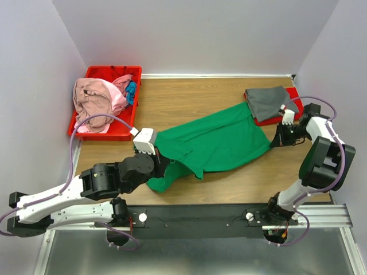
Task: Fold and stack the t-shirts
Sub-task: Fold the tshirt
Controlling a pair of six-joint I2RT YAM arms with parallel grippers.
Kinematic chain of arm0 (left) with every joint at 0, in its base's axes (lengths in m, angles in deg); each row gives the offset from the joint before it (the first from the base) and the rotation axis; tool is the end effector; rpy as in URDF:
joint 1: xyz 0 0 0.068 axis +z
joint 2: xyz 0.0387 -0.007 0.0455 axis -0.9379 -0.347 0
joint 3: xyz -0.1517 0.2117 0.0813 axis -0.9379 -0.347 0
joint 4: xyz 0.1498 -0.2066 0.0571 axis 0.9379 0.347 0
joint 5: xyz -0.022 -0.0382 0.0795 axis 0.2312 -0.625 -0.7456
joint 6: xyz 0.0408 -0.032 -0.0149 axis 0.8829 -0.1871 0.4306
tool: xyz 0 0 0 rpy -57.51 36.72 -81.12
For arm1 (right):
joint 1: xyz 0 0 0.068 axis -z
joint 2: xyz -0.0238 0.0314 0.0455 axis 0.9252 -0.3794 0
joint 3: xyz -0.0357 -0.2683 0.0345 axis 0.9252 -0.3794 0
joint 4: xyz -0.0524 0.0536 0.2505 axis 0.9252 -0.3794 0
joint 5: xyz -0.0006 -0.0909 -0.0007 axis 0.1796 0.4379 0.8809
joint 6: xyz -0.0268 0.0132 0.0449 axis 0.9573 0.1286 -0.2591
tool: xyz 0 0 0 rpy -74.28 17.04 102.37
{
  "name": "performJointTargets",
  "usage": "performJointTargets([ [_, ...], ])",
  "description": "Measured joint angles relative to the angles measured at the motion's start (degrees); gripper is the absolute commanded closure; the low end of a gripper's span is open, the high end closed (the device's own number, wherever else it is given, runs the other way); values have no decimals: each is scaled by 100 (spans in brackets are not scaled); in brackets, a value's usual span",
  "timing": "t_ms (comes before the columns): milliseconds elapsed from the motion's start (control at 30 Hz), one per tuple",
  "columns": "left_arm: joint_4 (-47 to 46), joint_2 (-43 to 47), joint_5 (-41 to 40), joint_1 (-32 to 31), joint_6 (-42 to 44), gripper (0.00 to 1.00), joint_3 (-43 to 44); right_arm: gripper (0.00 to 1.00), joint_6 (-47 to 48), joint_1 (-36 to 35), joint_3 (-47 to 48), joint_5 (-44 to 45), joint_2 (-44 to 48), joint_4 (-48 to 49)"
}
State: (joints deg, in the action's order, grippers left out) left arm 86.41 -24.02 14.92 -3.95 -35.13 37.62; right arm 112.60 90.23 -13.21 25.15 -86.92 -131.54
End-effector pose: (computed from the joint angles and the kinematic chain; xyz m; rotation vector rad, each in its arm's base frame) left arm 0.0582 -0.1262 0.3500 0.0761 2.0815 -0.7123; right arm 0.2843 -0.0976 0.2008 -0.2223 2.6784 0.5825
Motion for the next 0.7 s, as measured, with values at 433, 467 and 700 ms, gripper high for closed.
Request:
performJointTargets([
  [433,-240,-140,-20,824,306,100,-122,99,-208,-76,442,-505,-509,17],
  [467,-282,-146,15,916,374,100,-157,99,-221,-83,476,-531,-553,24],
  [700,-866,-328,483,1692,931,100,-529,99,-313,-83,634,-595,-763,42],
])
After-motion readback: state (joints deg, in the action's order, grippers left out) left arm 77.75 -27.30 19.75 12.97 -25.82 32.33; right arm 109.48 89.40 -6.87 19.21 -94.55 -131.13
